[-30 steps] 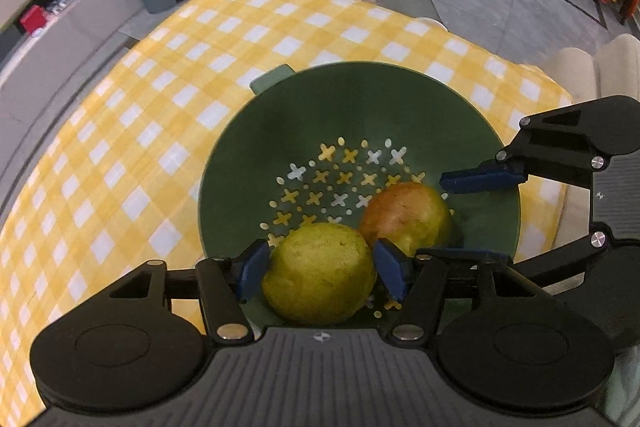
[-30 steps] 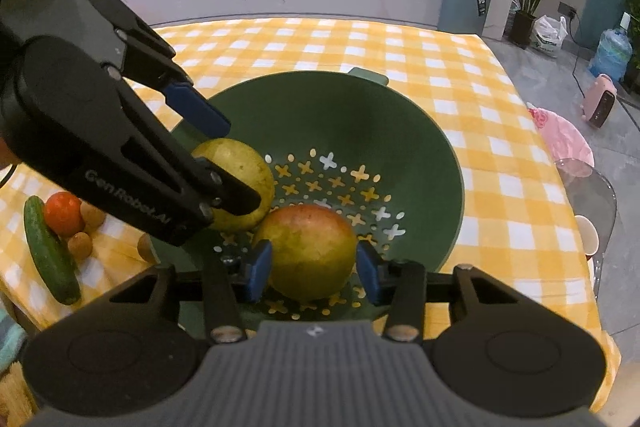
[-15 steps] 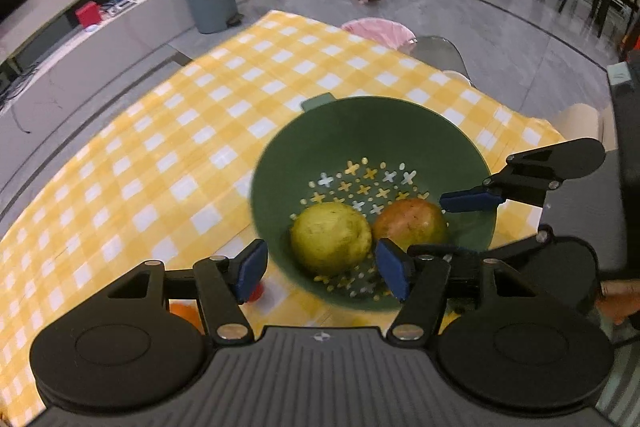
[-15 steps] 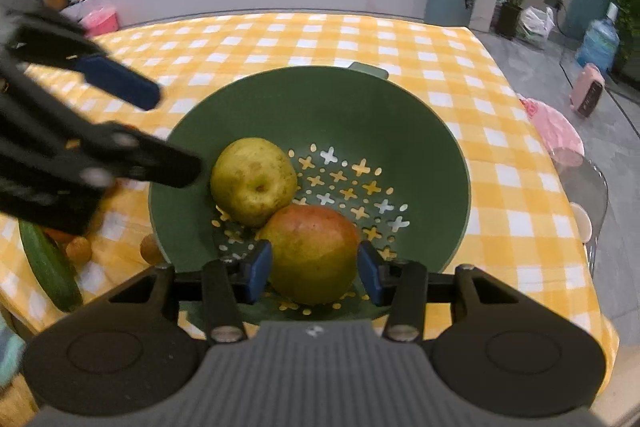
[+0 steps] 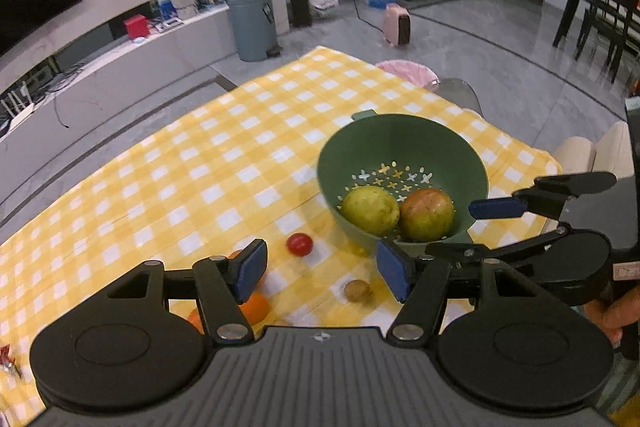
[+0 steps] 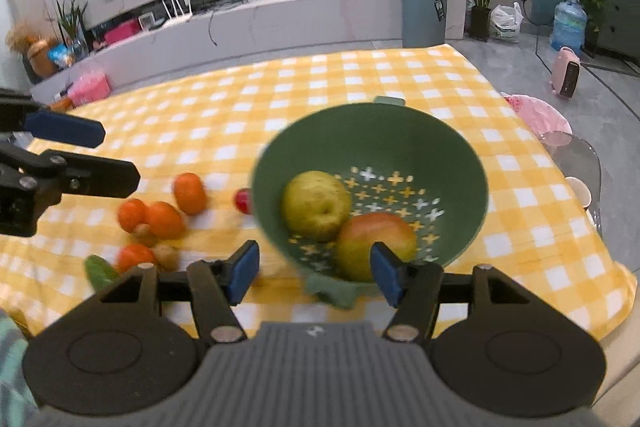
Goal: Organize fruits
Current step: 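Withdraw both tools from the colander back over the fruit, then grasp an orange with the left gripper while the right gripper grasps a kiwi, then drop the orange into the colander with the left gripper while the right drops the kiwi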
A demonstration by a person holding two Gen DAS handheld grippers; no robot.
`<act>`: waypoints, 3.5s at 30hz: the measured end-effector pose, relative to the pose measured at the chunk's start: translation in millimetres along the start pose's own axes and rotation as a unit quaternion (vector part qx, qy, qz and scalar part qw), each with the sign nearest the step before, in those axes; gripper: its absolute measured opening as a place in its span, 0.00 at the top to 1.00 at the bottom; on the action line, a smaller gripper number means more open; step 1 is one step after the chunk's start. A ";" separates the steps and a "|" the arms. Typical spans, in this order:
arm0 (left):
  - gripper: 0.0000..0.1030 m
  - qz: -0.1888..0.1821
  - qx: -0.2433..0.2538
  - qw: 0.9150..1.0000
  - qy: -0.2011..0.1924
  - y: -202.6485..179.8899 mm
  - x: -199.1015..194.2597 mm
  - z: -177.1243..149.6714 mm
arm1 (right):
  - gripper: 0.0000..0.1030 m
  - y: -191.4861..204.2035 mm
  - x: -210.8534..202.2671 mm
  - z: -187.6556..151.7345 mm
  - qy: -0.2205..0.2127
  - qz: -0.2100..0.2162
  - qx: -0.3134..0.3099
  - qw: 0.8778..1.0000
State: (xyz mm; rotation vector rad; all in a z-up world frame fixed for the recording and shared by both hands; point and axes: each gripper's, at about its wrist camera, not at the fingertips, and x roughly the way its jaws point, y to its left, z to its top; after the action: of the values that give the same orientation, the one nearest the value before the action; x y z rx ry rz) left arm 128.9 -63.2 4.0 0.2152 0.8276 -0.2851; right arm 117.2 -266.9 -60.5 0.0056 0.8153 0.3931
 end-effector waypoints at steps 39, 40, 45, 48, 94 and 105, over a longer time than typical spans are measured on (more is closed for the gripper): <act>0.33 -0.028 -0.160 0.987 -0.013 103.5 -14.6 -101.3 | 0.39 91.6 21.4 -47.0 0.029 -0.010 -0.014 0.999; 0.34 -0.029 -0.159 0.987 -0.008 103.9 -11.6 -101.6 | 0.42 91.4 24.6 -47.2 0.032 -0.007 -0.013 0.999; 0.39 -0.036 -0.156 0.987 0.009 99.6 3.7 -102.5 | 0.49 88.9 39.2 -47.3 0.037 -0.006 -0.014 0.999; 0.40 -0.046 -0.146 0.988 0.018 93.1 14.5 -101.9 | 0.54 84.3 45.2 -45.1 0.035 -0.003 -0.007 0.999; 0.53 -0.041 -0.154 0.984 0.080 77.1 79.5 -103.2 | 0.78 54.1 101.8 -47.7 0.012 -0.010 0.004 1.000; 0.53 -0.026 -0.173 0.984 0.039 79.5 44.6 -88.9 | 0.78 58.5 70.2 -47.5 -0.021 0.013 -0.013 1.000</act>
State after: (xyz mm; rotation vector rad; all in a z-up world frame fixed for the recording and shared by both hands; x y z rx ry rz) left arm 122.4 30.7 -81.8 -0.1226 0.9475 -0.1786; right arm 107.0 -195.3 -133.9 -0.0008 0.7681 0.4263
